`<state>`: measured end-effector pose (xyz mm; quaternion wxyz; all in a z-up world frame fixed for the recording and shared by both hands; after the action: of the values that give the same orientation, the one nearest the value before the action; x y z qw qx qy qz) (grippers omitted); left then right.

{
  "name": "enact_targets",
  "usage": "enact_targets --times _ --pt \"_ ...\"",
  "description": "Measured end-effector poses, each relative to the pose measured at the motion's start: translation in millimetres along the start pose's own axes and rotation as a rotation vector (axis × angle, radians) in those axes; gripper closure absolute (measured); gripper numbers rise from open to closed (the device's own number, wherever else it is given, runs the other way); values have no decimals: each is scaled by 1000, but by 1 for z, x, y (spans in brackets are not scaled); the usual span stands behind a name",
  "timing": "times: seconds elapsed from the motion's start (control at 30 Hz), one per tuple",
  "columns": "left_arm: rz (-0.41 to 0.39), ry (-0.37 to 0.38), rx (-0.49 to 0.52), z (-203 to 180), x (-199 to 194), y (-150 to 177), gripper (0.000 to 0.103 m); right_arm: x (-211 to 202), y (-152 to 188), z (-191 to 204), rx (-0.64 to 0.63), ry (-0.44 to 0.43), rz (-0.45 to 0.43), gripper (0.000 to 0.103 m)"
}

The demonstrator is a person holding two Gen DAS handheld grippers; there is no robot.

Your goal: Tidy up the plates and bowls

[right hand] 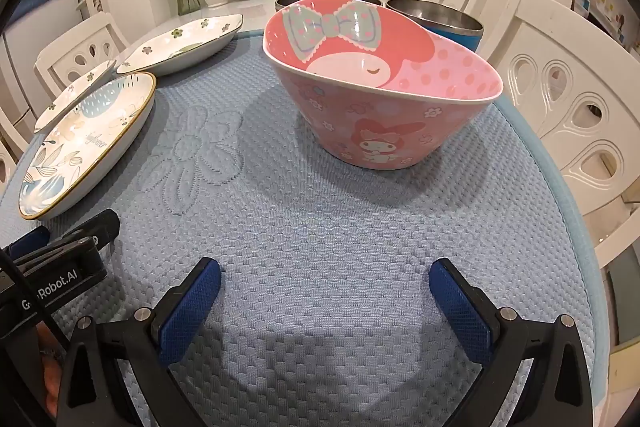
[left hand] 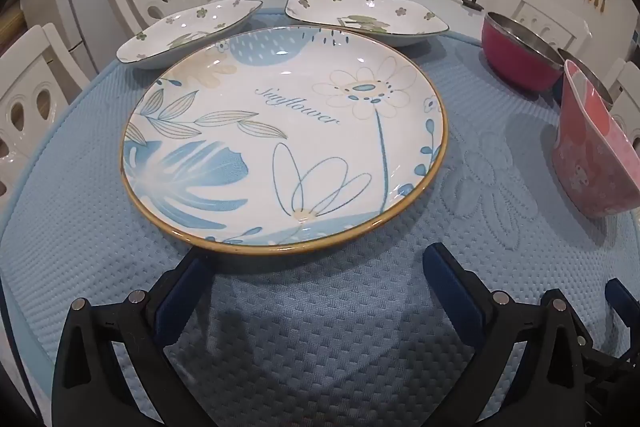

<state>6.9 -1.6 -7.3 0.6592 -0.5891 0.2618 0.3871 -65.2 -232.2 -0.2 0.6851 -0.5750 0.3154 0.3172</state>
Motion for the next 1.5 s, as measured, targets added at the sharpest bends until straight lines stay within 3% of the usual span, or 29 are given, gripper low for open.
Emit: enact_targets --times 0.07,0.2,0.33,0.5,0.57,0.8,1.13,1.27,1.33,1.5 --pt "49 27 51 0 0 -2 0 0 0 0 8 -2 33 0" --pt "146 112 169 15 -7 7 0 -4 1 3 31 -17 228 0" --pt "215 82 145 45 -24 29 1 3 -5 9 32 -7 267 0" --pt "145 23 89 81 -58 16 1 25 -33 15 29 -22 465 1" --pt "94 14 89 94 -75 3 1 23 -45 27 11 -11 470 5" --pt "-36 -20 59 143 -109 -61 1 -20 -124 121 -165 21 275 5" --pt "-258 -37 68 176 -141 -104 1 -123 -157 169 -151 -27 -83 5" --pt "-300 -16 55 189 -141 -114 1 -206 -161 179 -138 -183 -472 0" --pt "-306 -11 50 192 -136 -119 1 -221 -153 181 -145 -144 -625 0" --pt "-223 8 83 185 -93 -124 1 -178 -161 174 -98 -46 -481 0"
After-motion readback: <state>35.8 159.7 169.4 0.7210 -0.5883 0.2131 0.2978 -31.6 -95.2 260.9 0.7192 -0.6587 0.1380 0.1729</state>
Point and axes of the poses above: each gripper's, at about its wrist camera, not at the fingertips, and x roughly the way its jaws point, z to its left, y to its underside, the point moved 1 cm from there along x, roughly the way its jaws point, and after that the axes turned 11 degrees about -y, right-handed, at the moved point
